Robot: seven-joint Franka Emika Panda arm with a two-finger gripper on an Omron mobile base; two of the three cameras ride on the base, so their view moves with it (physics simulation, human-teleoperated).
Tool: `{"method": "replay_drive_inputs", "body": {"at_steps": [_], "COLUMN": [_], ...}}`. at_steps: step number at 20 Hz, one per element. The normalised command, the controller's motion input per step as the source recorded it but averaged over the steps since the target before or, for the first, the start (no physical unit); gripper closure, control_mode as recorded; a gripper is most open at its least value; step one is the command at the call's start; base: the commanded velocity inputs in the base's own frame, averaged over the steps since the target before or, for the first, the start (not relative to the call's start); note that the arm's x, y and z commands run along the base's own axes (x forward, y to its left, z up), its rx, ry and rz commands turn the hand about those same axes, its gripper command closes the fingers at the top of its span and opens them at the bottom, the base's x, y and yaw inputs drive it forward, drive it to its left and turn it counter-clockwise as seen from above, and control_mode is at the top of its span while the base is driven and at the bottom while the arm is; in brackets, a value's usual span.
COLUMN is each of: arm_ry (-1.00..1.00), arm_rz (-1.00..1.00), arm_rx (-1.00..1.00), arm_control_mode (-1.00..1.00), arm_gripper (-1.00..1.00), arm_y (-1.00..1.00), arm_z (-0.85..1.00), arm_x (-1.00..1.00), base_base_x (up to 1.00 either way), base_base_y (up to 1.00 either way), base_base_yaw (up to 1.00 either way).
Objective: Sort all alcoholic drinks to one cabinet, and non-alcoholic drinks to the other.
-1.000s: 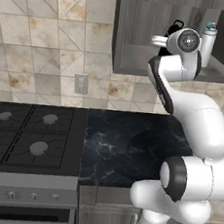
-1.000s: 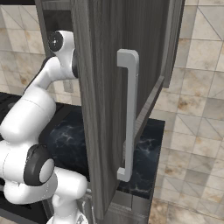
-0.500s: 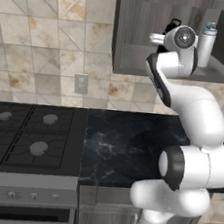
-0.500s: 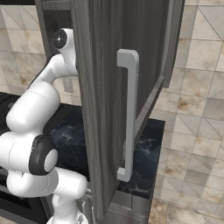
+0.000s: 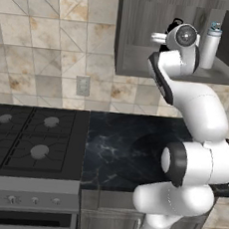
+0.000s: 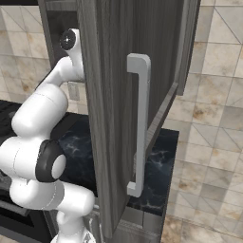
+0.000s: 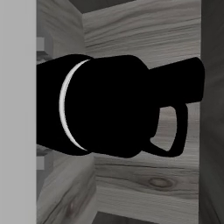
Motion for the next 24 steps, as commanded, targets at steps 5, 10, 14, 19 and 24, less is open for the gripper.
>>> {"method": "replay_drive_inputs", "body": {"at_steps": [5,10,14,19,24], "arm_ry": [0.00,0.00,0.00,0.00,0.00], "arm_rz": [0.00,0.00,0.00,0.00,0.00], "arm_rx": [0.00,0.00,0.00,0.00,0.00], "arm_control_mode": [-1.00,-1.00,-1.00,-1.00,-1.00], "arm_gripper": [1.00,1.00,1.00,1.00,1.00], "arm_y": [0.00,0.00,0.00,0.00,0.00], "arm_z": [-0.32,-0.38,-0.39,-0.46,-0.57], "arm_x": [0.27,0.25,0.24,0.21,0.18], "base_base_x": [0.00,0.00,0.00,0.00,0.00], "base_base_y": [0.00,0.00,0.00,0.00,0.00], "base_base_yaw": [0.00,0.00,0.00,0.00,0.00]}}
